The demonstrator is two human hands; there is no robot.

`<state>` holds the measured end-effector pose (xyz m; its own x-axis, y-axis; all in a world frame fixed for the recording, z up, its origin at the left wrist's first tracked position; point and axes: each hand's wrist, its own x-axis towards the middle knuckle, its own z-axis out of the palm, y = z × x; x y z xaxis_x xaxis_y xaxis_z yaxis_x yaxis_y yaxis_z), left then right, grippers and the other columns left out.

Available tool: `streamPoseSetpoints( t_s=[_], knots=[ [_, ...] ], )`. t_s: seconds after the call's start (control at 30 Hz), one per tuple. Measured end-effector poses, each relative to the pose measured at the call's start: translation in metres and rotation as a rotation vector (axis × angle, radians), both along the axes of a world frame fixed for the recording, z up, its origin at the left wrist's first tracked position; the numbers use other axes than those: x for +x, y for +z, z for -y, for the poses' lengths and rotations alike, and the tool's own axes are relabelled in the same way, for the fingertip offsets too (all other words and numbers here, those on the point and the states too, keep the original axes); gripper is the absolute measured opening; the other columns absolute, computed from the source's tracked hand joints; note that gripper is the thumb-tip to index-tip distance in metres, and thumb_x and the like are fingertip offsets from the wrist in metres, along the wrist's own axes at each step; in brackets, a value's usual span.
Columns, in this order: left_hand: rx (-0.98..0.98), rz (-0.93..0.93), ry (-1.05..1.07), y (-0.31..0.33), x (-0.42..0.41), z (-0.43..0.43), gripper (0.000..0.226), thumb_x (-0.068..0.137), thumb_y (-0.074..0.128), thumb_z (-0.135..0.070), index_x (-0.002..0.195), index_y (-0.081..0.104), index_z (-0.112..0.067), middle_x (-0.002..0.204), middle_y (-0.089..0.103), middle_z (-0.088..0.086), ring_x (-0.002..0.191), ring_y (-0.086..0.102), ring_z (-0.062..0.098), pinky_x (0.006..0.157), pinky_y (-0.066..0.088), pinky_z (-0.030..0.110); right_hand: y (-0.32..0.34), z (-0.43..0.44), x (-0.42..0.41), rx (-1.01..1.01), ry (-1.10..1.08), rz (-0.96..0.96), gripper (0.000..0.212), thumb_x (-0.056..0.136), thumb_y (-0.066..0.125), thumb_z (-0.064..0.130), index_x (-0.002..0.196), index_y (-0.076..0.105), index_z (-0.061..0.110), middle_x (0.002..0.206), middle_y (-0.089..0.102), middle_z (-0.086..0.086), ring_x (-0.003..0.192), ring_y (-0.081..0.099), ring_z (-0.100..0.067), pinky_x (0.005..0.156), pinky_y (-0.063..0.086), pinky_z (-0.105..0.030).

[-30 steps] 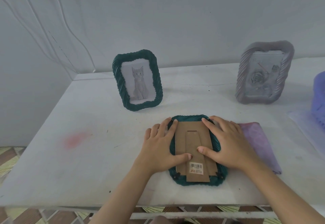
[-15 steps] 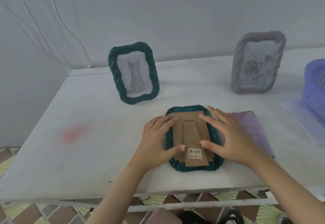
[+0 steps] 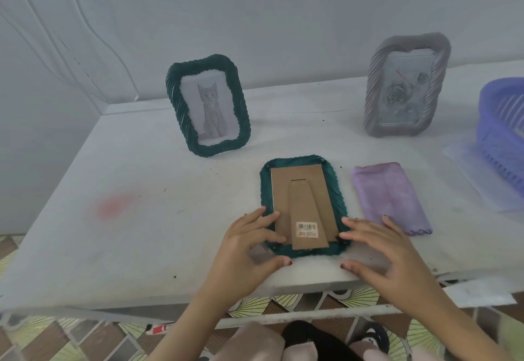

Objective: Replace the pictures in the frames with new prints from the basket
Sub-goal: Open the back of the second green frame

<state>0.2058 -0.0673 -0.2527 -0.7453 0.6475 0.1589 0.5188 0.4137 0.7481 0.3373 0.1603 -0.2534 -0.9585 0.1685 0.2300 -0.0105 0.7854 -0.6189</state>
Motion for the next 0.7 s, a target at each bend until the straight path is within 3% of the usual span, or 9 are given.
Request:
streamPoseSetpoints(
  t_s=[0.23, 0.4, 0.7],
  knots=[
    [0.017, 0.104, 0.075, 0.004, 0.007, 0.0, 0.026, 0.063, 0.079, -0.039, 0.084, 0.064, -0.041, 0.126, 0.048, -0.032, 0.131, 0.028, -0.012, 0.115, 0.025, 0.04, -0.008, 0.005, -0.006, 0.015, -0.051, -0.069, 0.035, 0.078, 0.051, 0.057, 0.11, 0.058, 0.045, 0.126, 0.047, 0.032, 0.12, 0.039, 0.012, 0.113, 0.005, -0.018],
    [0.014, 0.12, 0.076, 0.006, 0.007, -0.002, 0.023, 0.063, 0.079, -0.037, 0.081, 0.065, -0.04, 0.127, 0.05, -0.026, 0.132, 0.028, -0.008, 0.115, 0.025, 0.041, -0.008, 0.007, -0.01, 0.02, -0.062, -0.091, 0.024, 0.077, 0.052, 0.051, 0.099, 0.06, 0.043, 0.119, 0.051, 0.026, 0.112, 0.041, 0.009, 0.11, 0.011, -0.029],
    [-0.026, 0.081, 0.022, 0.008, 0.01, -0.003, 0.019, 0.071, 0.076, -0.032, 0.07, 0.062, -0.045, 0.132, 0.045, -0.021, 0.132, 0.017, -0.016, 0.116, 0.021, 0.036, -0.006, 0.01, -0.01, 0.032, -0.06, -0.072, 0.019, 0.079, 0.049, 0.049, 0.092, 0.06, 0.042, 0.119, 0.05, 0.022, 0.111, 0.044, -0.002, 0.11, 0.013, -0.037]
  ],
)
